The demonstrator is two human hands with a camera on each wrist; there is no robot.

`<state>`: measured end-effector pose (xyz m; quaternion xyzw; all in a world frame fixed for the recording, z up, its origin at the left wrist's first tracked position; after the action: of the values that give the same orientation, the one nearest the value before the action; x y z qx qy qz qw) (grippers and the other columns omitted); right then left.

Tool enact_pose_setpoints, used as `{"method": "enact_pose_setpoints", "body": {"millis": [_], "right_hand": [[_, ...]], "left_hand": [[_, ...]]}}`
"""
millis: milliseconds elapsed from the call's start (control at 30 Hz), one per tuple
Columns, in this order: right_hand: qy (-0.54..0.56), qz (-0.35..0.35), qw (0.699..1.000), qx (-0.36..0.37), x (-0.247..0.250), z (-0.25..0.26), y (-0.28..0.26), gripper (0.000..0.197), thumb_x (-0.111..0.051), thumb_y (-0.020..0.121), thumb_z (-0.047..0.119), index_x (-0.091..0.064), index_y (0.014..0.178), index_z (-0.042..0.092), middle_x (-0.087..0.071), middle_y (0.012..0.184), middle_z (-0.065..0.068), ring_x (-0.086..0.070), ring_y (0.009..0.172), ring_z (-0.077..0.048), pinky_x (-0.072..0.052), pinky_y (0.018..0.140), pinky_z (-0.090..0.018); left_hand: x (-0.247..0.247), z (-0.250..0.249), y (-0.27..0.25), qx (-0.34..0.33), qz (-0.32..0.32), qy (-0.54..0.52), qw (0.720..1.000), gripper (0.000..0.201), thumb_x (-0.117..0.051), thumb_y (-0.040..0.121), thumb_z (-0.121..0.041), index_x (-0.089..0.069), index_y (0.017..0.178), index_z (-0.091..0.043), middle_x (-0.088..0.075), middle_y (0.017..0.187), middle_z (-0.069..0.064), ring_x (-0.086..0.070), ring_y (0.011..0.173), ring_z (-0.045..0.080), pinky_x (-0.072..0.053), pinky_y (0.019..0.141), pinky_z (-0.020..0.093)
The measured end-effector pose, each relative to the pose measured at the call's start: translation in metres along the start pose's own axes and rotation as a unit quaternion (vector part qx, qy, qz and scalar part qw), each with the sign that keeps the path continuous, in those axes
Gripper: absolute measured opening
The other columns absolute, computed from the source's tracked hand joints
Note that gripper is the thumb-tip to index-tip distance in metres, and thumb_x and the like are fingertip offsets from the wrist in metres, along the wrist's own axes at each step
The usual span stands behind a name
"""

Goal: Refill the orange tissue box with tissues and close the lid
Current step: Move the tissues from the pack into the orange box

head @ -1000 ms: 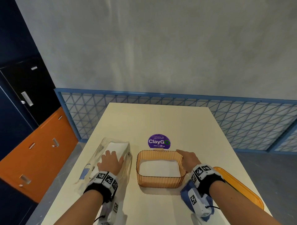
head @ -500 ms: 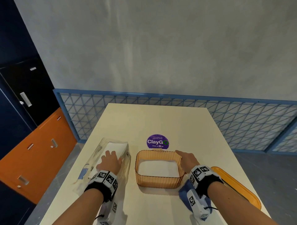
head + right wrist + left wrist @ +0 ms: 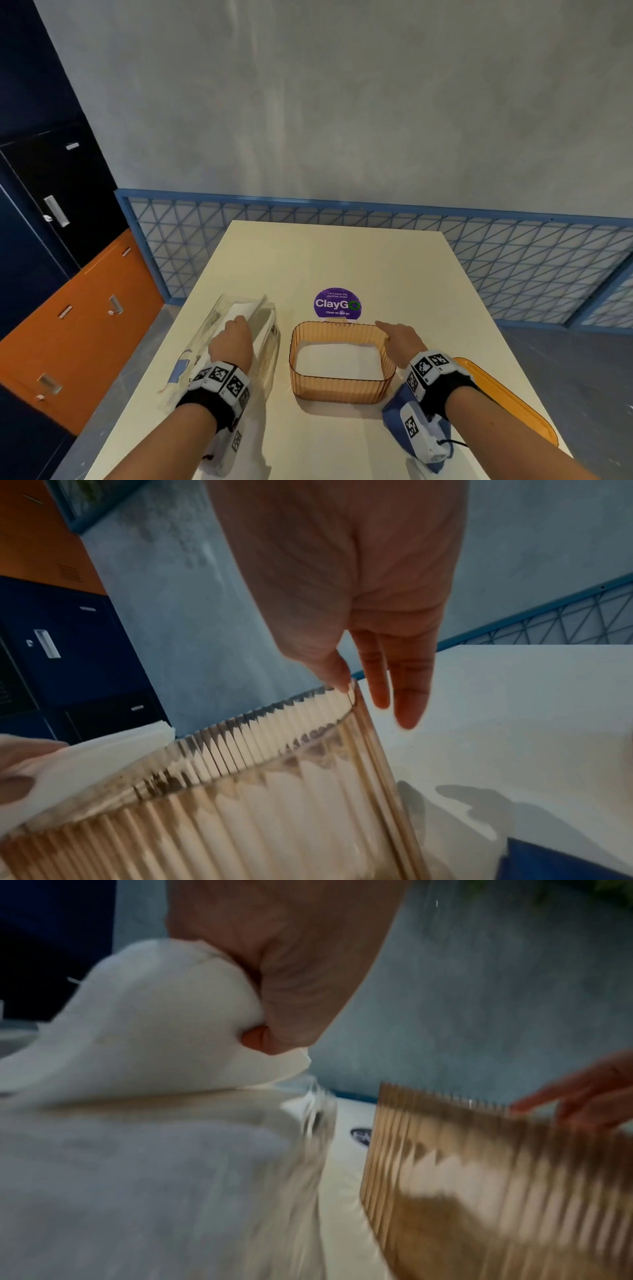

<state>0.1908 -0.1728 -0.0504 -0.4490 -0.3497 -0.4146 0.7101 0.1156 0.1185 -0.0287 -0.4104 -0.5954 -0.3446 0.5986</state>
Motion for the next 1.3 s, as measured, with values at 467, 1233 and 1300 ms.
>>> {"method": "enact_pose_setpoints", "body": {"millis": [467, 1233, 1300], "right_hand": [[0.62, 0.174, 0.765, 0.014, 0.054, 0.111, -0.022, 0.056, -0.041, 0.094, 0.05, -0.052, 0.123, 0.004, -0.062, 0.11, -0.018, -0.063, 0.093, -0.033, -0.053, 0.085, -0.046], [0.46, -0.02, 0.874, 0.157, 0.089, 0.077, -0.049, 0.03, -0.057, 0.091, 0.015, -0.059, 0.121, 0.01, -0.066, 0.118, -0.013, -0.063, 0.108, -0.027, -0.051, 0.097, -0.044], [0.493, -0.021, 0.856, 0.154, 0.085, 0.074, -0.05, 0.027, -0.057, 0.091, 0.013, -0.059, 0.118, 0.012, -0.066, 0.117, -0.013, -0.065, 0.103, -0.024, -0.053, 0.092, -0.04]], "left_hand": [[0.07, -0.082, -0.067, -0.249, -0.162, -0.221, 0.929, 0.041, -0.034, 0.1, -0.018, -0.04, 0.141, -0.022, -0.042, 0.147, -0.001, -0.043, 0.133, 0.018, -0.036, 0.11, 0.034], [0.033, -0.051, -0.023, -0.069, 0.059, -0.733, 0.675, 0.051, -0.065, 0.085, -0.029, -0.043, 0.132, -0.028, -0.056, 0.128, 0.0, -0.051, 0.124, 0.023, -0.046, 0.095, 0.035], [0.037, -0.057, -0.021, -0.084, 0.07, -0.726, 0.679, 0.027, -0.06, 0.09, -0.024, -0.056, 0.116, -0.026, -0.063, 0.12, 0.003, -0.055, 0.12, 0.026, -0.048, 0.095, 0.036]]}}
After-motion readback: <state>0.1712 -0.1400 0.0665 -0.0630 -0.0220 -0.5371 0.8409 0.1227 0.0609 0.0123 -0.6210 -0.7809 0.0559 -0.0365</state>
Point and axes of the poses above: each hand's wrist, its own y-axis towards the middle knuckle, its own x-axis out of the back of the hand, z = x × y, the point moved 7 cm from there along y, towards the middle knuckle
